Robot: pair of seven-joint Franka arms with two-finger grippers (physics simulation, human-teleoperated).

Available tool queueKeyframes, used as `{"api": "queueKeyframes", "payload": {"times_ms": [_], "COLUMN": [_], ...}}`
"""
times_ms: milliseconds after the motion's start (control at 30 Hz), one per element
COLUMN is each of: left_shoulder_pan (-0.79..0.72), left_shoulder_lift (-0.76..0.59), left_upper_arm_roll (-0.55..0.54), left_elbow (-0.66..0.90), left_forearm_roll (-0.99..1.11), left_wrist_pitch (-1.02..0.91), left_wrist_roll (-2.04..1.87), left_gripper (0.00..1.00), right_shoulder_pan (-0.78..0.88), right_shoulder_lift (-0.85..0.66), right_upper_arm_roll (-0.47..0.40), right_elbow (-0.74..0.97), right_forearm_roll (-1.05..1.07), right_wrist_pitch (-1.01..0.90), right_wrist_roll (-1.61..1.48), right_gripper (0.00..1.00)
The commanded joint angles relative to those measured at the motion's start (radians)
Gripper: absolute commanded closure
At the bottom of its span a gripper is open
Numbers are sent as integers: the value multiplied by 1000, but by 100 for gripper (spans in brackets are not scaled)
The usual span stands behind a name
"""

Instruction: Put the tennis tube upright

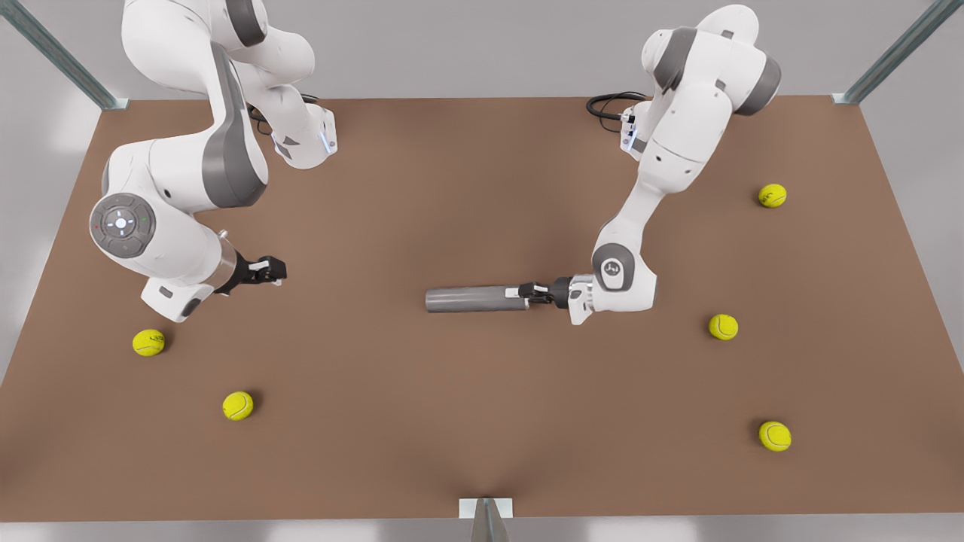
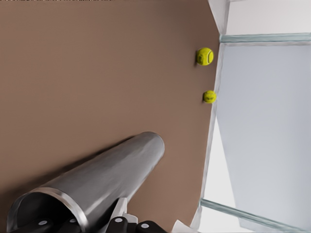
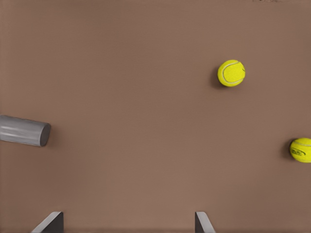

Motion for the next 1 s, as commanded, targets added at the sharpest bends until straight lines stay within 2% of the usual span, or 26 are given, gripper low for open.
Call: {"api": "queueKeyframes", "payload": {"times_ms": [0,167,300,500,633,800,967], "left_shoulder_pan": [0,3,5,5,6,46,52], "left_shoulder_lift": [-16,-73,-134,-248,-338,-340,-349], "left_upper_arm_roll": [0,6,66,136,212,264,307], "left_elbow": [0,-6,-1,-1,9,164,290], "left_forearm_roll": [37,120,275,482,715,1016,1203], "left_wrist_pitch": [-3,-6,-129,-196,-197,-233,-250], "left_wrist_roll": [-71,-152,-304,-410,-445,-447,-502], "left_gripper": [76,79,79,79,79,79,79], "right_shoulder_pan": [0,1,1,1,1,6,4], "right_shoulder_lift": [-1,0,0,-1,0,0,0], "right_upper_arm_roll": [0,1,1,1,1,3,3], "right_elbow": [0,0,0,1,0,-2,0], "right_forearm_roll": [1,1,1,1,1,1,1], "right_wrist_pitch": [0,0,0,0,0,0,0], "right_wrist_roll": [9,9,9,8,9,9,9], "right_gripper": [0,0,0,0,0,0,0]}}
